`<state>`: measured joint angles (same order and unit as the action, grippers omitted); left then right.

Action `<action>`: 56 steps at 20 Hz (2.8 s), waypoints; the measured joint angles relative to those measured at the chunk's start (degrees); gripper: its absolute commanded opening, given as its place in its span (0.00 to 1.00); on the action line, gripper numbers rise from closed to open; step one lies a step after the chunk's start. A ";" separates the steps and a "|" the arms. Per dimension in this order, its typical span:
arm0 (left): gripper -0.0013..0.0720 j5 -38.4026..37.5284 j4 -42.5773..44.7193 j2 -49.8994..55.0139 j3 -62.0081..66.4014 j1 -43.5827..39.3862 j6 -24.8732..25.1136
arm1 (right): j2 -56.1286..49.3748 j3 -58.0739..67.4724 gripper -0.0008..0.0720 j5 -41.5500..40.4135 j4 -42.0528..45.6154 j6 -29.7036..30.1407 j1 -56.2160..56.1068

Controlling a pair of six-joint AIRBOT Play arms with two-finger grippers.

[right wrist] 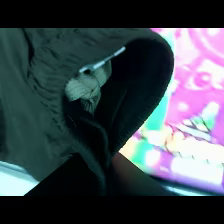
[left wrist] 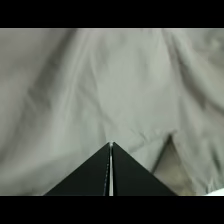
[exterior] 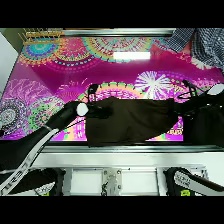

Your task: Fold the clothes and pants, and hang the long-sleeved shirts on hangers.

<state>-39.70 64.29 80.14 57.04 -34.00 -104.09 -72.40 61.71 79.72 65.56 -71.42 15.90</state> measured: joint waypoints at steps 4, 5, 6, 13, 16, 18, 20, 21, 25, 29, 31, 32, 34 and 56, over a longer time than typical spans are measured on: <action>0.02 0.59 -2.05 12.35 11.28 -6.14 0.15 | 5.27 5.09 0.04 5.38 5.73 -6.25 -4.83; 0.02 0.66 -2.84 15.04 13.88 -7.48 0.17 | 5.84 6.23 0.04 6.49 6.49 -7.37 -6.38; 0.02 0.68 -3.52 17.77 16.52 -8.74 0.24 | 6.29 7.37 0.04 7.41 7.04 -8.57 -8.20; 0.02 -2.21 -6.75 30.08 30.14 -13.77 0.59 | 7.26 12.09 0.04 9.99 8.68 -15.02 -19.52; 0.02 -4.22 -6.99 31.47 32.37 -13.79 0.61 | 7.32 13.07 0.04 10.21 8.83 -16.79 -22.53; 0.02 -5.70 -5.77 30.69 32.96 -12.81 0.66 | 7.32 13.29 0.04 10.23 8.83 -17.75 -23.69; 0.02 -7.50 -2.34 28.41 33.31 -11.06 0.83 | 7.32 13.44 0.04 10.29 8.85 -18.64 -24.52; 0.02 -8.76 0.28 26.88 33.24 -9.92 0.83 | 7.32 13.49 0.04 10.25 8.85 -18.99 -24.92; 0.02 -12.48 9.35 19.23 31.19 -3.91 0.83 | 7.26 13.55 0.04 9.03 8.48 -20.39 -27.32; 0.02 -13.97 13.66 10.80 27.28 4.50 1.29 | 6.05 13.55 0.04 5.11 7.28 -23.80 -33.11; 0.02 -14.29 14.47 6.88 25.38 8.98 1.49 | 4.44 13.55 0.04 1.55 6.73 -26.62 -37.68; 0.02 -14.51 14.78 5.16 24.50 10.91 1.49 | 3.26 13.55 0.04 -0.76 6.67 -28.11 -40.33; 0.02 -14.60 15.17 1.75 22.69 14.73 1.51 | 0.17 13.55 0.13 -6.16 6.25 -30.53 -45.99; 0.02 -10.71 4.94 -27.06 -10.10 27.63 3.67 | -17.03 5.55 0.95 -15.19 -7.56 0.37 -27.39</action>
<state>-50.41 69.23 53.08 46.94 -6.37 -100.42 -89.43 67.26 64.53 58.00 -71.05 -11.49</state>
